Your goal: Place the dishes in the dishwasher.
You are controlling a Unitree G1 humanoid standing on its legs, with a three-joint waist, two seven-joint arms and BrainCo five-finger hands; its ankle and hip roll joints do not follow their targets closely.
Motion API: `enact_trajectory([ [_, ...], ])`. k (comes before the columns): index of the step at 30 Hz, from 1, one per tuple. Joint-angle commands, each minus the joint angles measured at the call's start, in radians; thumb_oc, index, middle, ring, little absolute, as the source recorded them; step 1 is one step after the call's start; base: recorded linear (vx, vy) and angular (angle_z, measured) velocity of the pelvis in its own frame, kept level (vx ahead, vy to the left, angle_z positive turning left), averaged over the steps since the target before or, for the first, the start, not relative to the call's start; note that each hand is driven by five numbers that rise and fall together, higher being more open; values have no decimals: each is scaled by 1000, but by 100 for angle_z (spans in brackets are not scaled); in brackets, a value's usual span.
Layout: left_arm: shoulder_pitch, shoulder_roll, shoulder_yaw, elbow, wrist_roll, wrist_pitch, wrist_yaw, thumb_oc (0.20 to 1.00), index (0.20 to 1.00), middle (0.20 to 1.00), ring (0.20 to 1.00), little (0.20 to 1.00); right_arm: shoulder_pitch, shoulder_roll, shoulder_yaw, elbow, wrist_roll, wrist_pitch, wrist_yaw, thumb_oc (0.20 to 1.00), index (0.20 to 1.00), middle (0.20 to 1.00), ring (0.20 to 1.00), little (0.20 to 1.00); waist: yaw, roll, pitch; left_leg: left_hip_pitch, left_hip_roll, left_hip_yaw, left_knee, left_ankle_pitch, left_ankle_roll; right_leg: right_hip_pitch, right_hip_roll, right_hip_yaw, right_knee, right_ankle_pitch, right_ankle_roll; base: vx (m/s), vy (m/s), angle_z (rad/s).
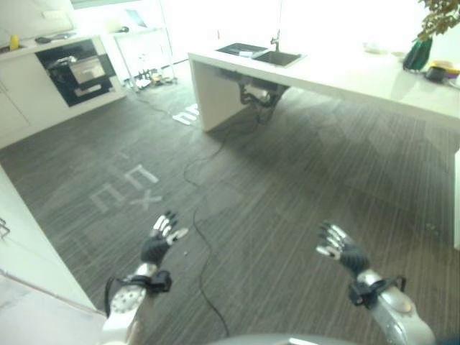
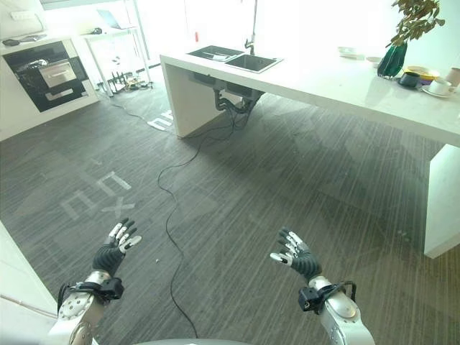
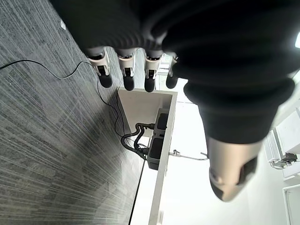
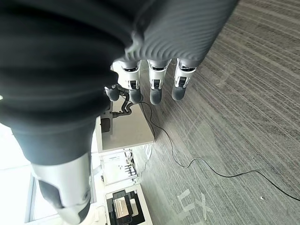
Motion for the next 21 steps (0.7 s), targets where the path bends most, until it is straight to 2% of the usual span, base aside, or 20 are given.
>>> enact_trajectory([
  [1,-69,38,11,-33,6,-77,-24,1000,1000,1000,1000,1000,-77,-9,-30,-45,-14,-95,23,1000,1000,1000,1000,1000,22,-18,13,46,11,4,7,-62,-25,-23,-5,-45,0,39,36,0,0,0],
  [5,-71,36,-2,-36,9,-86,-19,1000,1000,1000,1000,1000,-91,-18,-25,-78,-48,-133,24,1000,1000,1000,1000,1000,23,-16,12,45,14,5,7,-60,-27,-25,-3,-45,0,38,35,0,0,0],
  [7,-73,37,1,-49,6,-84,-18,1000,1000,1000,1000,1000,-100,-28,-20,-94,-46,-110,46,1000,1000,1000,1000,1000,28,-17,11,44,14,2,7,-60,-28,-24,-3,-47,0,36,35,0,0,0],
  [12,-75,30,19,-64,-45,-75,-24,1000,1000,1000,1000,1000,-103,-32,-12,-122,-52,-111,52,1000,1000,1000,1000,1000,33,-21,11,42,15,-5,7,-59,-29,-24,-1,-49,0,34,32,2,-6,0],
  [16,-80,30,20,-100,-15,-106,-16,1000,1000,1000,1000,1000,-107,-26,-24,-166,17,-94,62,1000,1000,1000,1000,1000,33,-21,14,44,17,-9,7,-59,-27,-22,4,-45,0,32,28,2,-25,2],
  [21,-65,27,36,-142,-25,-125,5,1000,1000,1000,1000,1000,-94,-23,-35,-217,21,-95,61,1000,1000,1000,1000,1000,32,-22,19,52,19,-6,7,-65,-28,-21,12,-37,0,27,24,-14,-54,2],
])
